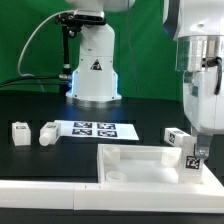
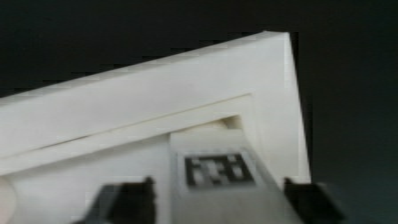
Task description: Assemble one leg
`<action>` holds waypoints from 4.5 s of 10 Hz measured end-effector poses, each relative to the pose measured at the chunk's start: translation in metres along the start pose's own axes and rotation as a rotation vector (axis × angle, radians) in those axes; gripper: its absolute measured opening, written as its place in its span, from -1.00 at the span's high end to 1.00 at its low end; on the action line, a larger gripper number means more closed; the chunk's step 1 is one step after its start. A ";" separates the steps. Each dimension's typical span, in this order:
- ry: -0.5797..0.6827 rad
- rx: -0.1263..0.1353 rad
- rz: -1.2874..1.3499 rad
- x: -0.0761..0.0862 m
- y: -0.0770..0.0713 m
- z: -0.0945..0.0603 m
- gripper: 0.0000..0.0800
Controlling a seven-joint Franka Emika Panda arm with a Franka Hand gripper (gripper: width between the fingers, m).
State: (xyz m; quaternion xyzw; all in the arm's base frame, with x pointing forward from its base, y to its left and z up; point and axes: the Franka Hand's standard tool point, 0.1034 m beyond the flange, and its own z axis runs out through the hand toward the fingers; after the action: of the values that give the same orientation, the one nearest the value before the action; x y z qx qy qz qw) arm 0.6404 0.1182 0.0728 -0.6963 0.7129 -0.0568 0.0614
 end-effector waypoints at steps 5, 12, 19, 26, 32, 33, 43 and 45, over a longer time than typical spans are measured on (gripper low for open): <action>0.002 0.010 -0.621 0.006 0.002 0.003 -0.61; 0.015 0.005 -1.050 0.015 -0.003 0.002 -0.40; 0.004 -0.043 -0.214 0.013 0.002 0.002 0.29; -0.012 -0.049 0.174 0.012 0.002 0.003 -0.26; -0.031 -0.001 -0.499 -0.005 -0.001 0.003 -0.62; -0.025 -0.003 -0.606 -0.006 0.000 0.003 -0.62; 0.016 -0.056 -0.990 0.013 0.001 0.004 0.27; 0.025 -0.063 -0.976 0.017 0.001 0.004 0.27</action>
Offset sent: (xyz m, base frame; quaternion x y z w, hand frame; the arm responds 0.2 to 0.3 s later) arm 0.0000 0.0000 0.0000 0.0000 0.0000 -0.1296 0.9916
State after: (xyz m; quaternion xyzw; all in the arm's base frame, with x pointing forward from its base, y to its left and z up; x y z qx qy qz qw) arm 0.6397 0.1010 0.0684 -0.9500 0.3054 -0.0658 -0.0019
